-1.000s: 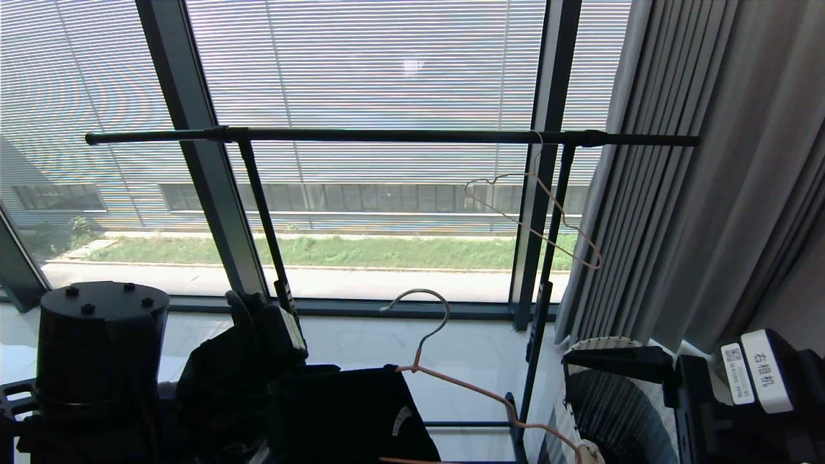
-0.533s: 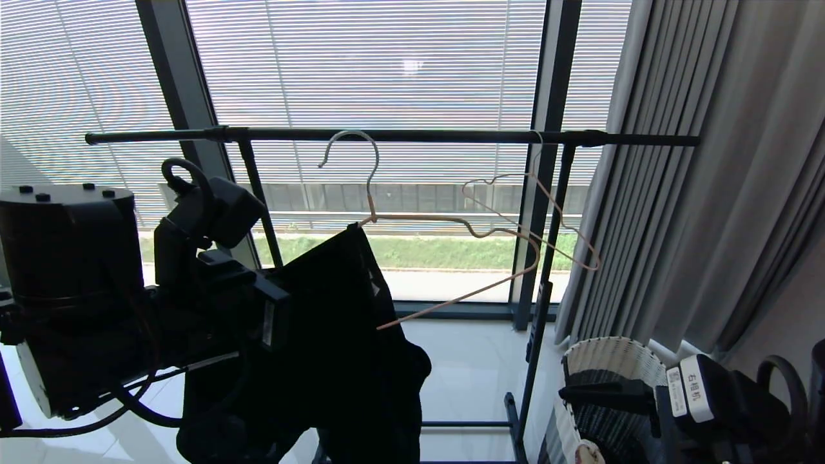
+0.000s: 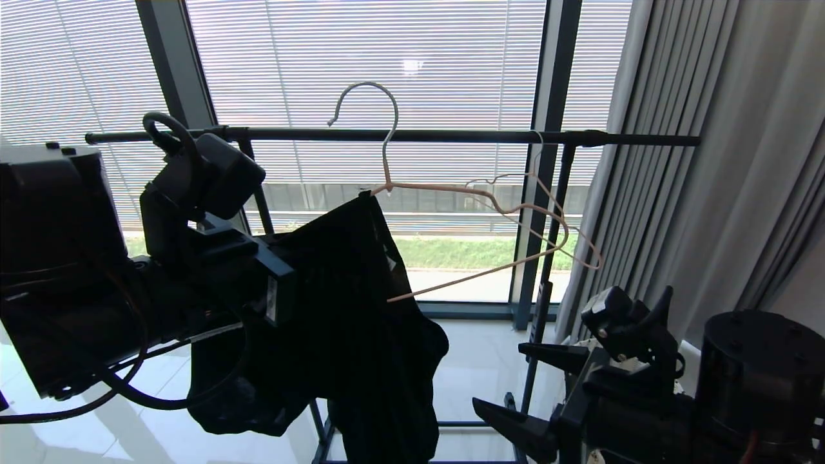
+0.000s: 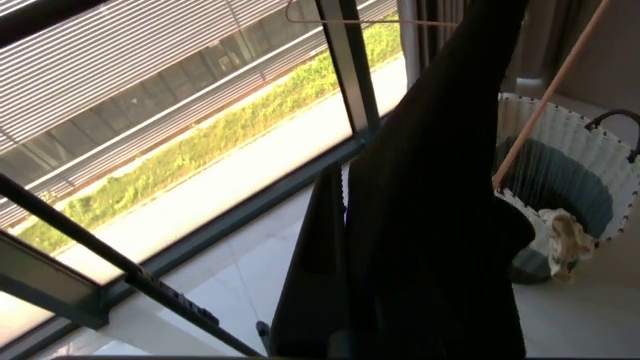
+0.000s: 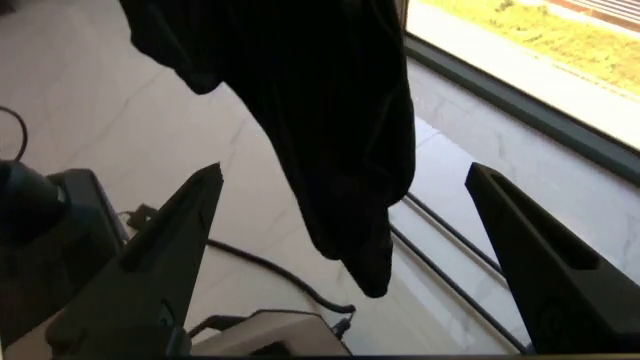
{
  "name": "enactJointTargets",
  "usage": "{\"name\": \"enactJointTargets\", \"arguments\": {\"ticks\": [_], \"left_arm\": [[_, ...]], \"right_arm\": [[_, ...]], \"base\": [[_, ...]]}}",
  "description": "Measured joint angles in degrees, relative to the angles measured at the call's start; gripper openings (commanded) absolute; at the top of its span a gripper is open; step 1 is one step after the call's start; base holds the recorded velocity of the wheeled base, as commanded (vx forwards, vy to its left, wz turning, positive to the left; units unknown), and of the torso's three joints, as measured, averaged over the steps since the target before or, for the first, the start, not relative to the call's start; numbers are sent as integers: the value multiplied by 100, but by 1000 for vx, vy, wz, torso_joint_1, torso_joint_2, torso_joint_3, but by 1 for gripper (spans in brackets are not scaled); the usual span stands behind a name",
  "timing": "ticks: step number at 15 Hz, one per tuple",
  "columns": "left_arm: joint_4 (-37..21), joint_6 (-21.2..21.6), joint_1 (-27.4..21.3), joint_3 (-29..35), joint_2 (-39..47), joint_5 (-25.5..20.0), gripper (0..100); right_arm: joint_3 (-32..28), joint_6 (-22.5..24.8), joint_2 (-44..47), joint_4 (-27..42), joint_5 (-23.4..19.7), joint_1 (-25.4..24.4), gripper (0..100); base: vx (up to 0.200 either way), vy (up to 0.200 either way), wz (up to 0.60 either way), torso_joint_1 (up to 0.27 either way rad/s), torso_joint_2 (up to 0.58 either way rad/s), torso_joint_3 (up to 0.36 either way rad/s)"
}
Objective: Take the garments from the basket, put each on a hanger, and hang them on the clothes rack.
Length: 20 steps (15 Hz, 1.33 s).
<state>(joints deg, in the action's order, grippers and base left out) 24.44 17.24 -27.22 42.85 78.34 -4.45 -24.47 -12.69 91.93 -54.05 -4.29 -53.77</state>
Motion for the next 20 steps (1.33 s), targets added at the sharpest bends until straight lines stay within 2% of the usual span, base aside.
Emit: {"name": "enactJointTargets", "arguments": {"ticks": [2,6,9,12,15,17,20], "left_arm": [[7,16,-20,0,5,2,0],[13,20,-255,-10,-6,11,0],[18,22,-393,-11,-15,144,0],[22,24,-412,-13,-41,235,0],[18,27,-408,-44,-98,413,0],[11,38,-408,-77,-129,477,0],[11,362,-391,-272,-171,909,0]], "right_arm": [[-323,-145,444,-241,456,-146,100],[-869,-165,1096,-367,984,-278,100],[-959,-134,1410,-364,1447,-333,100],[-808,99,1532,-358,1690,-328,100],[-413,684,1565,-354,1942,50,100],[-321,859,1573,-354,2118,328,100],[-290,961,1559,-358,2366,766,100]], "base": [[0,0,0,0,0,0],[0,0,0,0,0,0],[0,0,0,0,0,0],[0,0,0,0,0,0],[0,0,0,0,0,0],[0,0,0,0,0,0],[0,0,0,0,0,0]]}}
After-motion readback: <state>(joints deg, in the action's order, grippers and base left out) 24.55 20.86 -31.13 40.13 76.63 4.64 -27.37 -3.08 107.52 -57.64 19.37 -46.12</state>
